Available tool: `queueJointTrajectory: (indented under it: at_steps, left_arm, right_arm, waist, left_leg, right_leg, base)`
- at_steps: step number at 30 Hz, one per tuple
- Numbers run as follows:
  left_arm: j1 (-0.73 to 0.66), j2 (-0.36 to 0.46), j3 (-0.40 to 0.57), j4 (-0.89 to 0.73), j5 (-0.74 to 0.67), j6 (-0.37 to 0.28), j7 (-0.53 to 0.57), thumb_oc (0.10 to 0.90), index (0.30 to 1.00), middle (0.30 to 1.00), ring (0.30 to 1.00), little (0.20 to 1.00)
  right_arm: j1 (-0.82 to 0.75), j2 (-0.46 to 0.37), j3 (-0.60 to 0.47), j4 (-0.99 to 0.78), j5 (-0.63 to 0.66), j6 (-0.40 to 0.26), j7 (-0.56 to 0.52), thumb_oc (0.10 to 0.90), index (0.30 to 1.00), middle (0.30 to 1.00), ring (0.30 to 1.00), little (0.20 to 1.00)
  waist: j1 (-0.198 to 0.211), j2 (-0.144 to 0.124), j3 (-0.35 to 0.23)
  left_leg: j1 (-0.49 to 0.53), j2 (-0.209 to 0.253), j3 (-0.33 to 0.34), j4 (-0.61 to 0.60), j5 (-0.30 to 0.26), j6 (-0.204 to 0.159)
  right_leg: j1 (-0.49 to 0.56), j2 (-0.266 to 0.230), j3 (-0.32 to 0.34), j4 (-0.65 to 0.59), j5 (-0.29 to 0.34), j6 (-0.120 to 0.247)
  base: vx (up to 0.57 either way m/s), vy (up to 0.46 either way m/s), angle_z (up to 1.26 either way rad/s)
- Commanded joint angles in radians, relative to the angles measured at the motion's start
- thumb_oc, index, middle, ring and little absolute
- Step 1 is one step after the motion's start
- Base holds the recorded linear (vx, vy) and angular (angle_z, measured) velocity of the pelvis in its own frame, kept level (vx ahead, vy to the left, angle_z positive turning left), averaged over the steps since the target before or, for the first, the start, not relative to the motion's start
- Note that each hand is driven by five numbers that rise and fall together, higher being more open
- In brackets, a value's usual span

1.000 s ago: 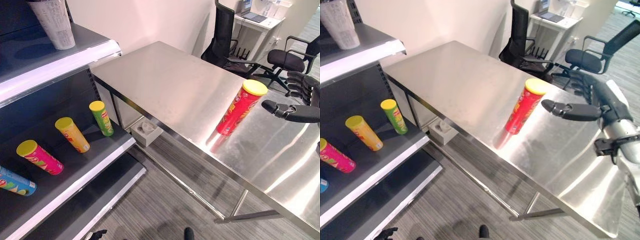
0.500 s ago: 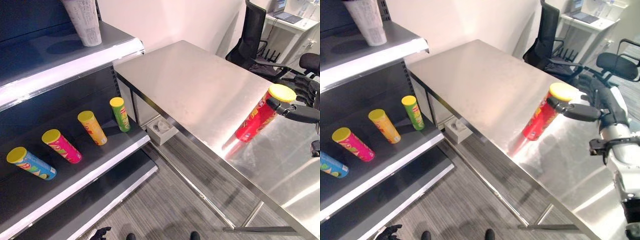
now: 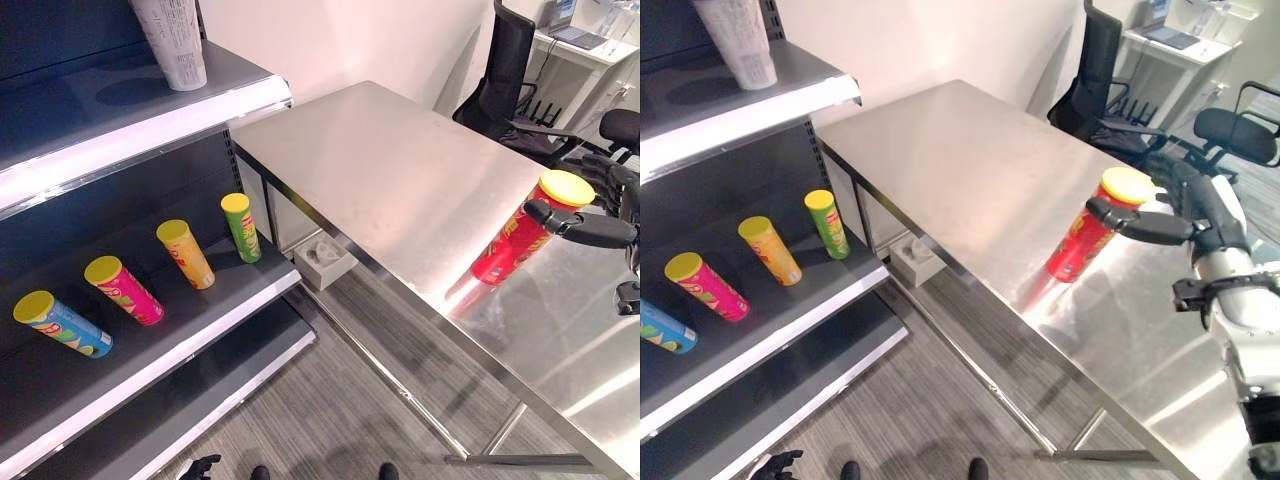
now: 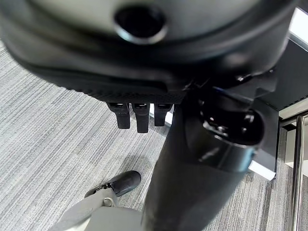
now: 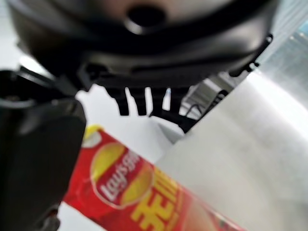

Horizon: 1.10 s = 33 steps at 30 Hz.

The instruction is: Put the goods on the table back onto the shelves and tidy them up.

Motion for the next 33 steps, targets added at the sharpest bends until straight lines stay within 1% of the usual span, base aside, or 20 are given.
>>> queueJointTrajectory:
  at_steps: [1,14,15,26,29,30,31,32,33]
  left_arm:
    - [-0.022,0.042,-0.04,0.016,0.025,-0.013,0.003,0.8,0.9,0.9,0.9,0.9]
    - [-0.018,0.043,-0.033,0.019,0.021,-0.012,0.015,0.8,0.9,0.9,0.9,0.9]
    - [-0.016,0.043,-0.033,0.014,0.022,-0.011,0.015,0.8,0.9,0.9,0.9,0.9]
    - [-0.019,0.043,-0.025,0.019,0.028,-0.008,0.023,0.8,0.9,0.9,0.9,0.9]
    - [-0.027,0.041,-0.014,0.02,0.03,-0.006,0.028,0.8,0.9,0.9,0.9,0.9]
    - [-0.03,0.042,-0.004,0.014,0.032,-0.003,0.032,0.8,0.9,0.9,0.9,0.9]
    - [-0.03,0.042,-0.004,0.014,0.032,-0.003,0.032,0.8,0.9,0.9,0.9,0.9]
    - [-0.031,0.039,0.005,0.019,0.038,-0.001,0.037,0.8,0.9,0.9,0.9,0.9]
    - [-0.031,0.04,0.004,0.019,0.038,-0.001,0.037,0.8,0.9,0.9,0.9,0.9]
  right_arm:
    - [-0.152,-0.03,-0.034,0.001,-0.02,-0.06,-0.039,0.8,0.9,0.9,0.9,0.9]
    - [-0.191,0.016,-0.003,-0.008,-0.053,-0.061,-0.068,0.8,0.9,0.9,0.9,0.9]
    - [-0.195,0.021,0.001,-0.01,-0.06,-0.06,-0.071,0.4,0.3,0.3,0.3,0.3]
    - [-0.185,0.025,-0.025,-0.028,-0.068,-0.07,-0.089,0.4,0.3,0.3,0.3,0.3]
    - [-0.163,0.046,-0.068,-0.083,-0.074,-0.081,-0.107,0.4,0.3,0.3,0.3,0.3]
    - [-0.139,0.069,-0.106,-0.139,-0.089,-0.091,-0.124,0.4,0.3,0.3,0.3,0.3]
    - [-0.138,0.069,-0.107,-0.14,-0.089,-0.091,-0.125,0.4,0.3,0.3,0.3,0.3]
    - [-0.125,0.107,-0.143,-0.215,-0.097,-0.112,-0.142,0.4,0.3,0.3,0.3,0.3]
    - [-0.124,0.107,-0.144,-0.216,-0.097,-0.112,-0.142,0.4,0.3,0.3,0.3,0.3]
  waist:
    - [0.033,-0.04,-0.026]
    - [0.049,-0.044,-0.021]
    - [0.051,-0.043,-0.02]
    - [0.051,-0.041,-0.024]
    - [0.048,-0.038,-0.03]
    - [0.047,-0.035,-0.033]
    - [0.048,-0.035,-0.033]
    - [0.047,-0.029,-0.035]
    - [0.047,-0.029,-0.035]
  left_leg:
    - [-0.002,-0.023,0.056,0.003,-0.068,0.032]
    - [-0.006,-0.023,0.051,0.003,-0.068,0.034]
    - [-0.006,-0.024,0.052,0.003,-0.068,0.034]
    - [-0.001,-0.024,0.048,0.003,-0.07,0.034]
    - [0.005,-0.023,0.045,0.003,-0.073,0.034]
    - [0.007,-0.022,0.042,0.003,-0.073,0.033]
    - [0.007,-0.022,0.042,0.003,-0.073,0.033]
    - [0.008,-0.021,0.038,0.003,-0.072,0.031]
    - [0.008,-0.021,0.038,0.003,-0.072,0.031]
  right_leg:
    - [-0.003,0.022,-0.017,0.015,-0.065,0.01]
    - [-0.003,0.021,-0.025,0.015,-0.067,0.01]
    - [-0.003,0.021,-0.025,0.015,-0.067,0.01]
    - [0.004,0.02,-0.028,0.015,-0.071,0.01]
    - [0.01,0.021,-0.029,0.015,-0.076,0.008]
    - [0.014,0.022,-0.031,0.015,-0.08,0.006]
    - [0.015,0.022,-0.031,0.015,-0.08,0.006]
    - [0.019,0.024,-0.033,0.015,-0.084,0.004]
    - [0.019,0.024,-0.033,0.015,-0.084,0.004]
  base:
    - [0.0,0.0,0.0]
    - [0.0,0.0,0.02]
    - [0.0,0.0,0.0]
    - [0.0,0.0,0.0]
    - [0.0,-0.024,0.0]
    - [-0.01,-0.037,0.0]
    - [-0.01,-0.061,0.01]
    - [-0.01,-0.037,0.02]
    - [-0.02,-0.11,0.11]
